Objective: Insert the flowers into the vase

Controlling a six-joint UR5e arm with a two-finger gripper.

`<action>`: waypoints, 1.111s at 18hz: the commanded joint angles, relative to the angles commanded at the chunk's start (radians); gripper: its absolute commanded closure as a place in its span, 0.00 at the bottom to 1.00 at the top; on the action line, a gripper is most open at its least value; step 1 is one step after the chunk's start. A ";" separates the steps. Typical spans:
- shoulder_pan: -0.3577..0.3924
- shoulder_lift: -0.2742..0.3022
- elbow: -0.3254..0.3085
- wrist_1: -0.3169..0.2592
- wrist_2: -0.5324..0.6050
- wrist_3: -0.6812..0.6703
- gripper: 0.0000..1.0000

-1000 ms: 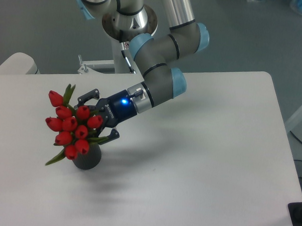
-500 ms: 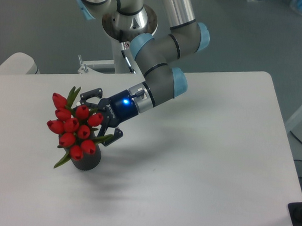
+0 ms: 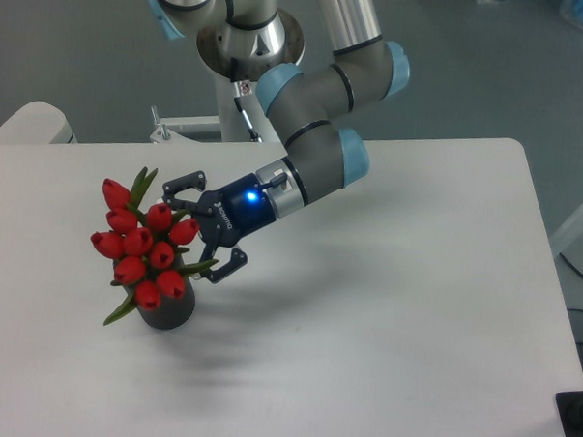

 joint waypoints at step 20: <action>0.173 -0.141 0.317 0.002 0.393 -0.008 0.00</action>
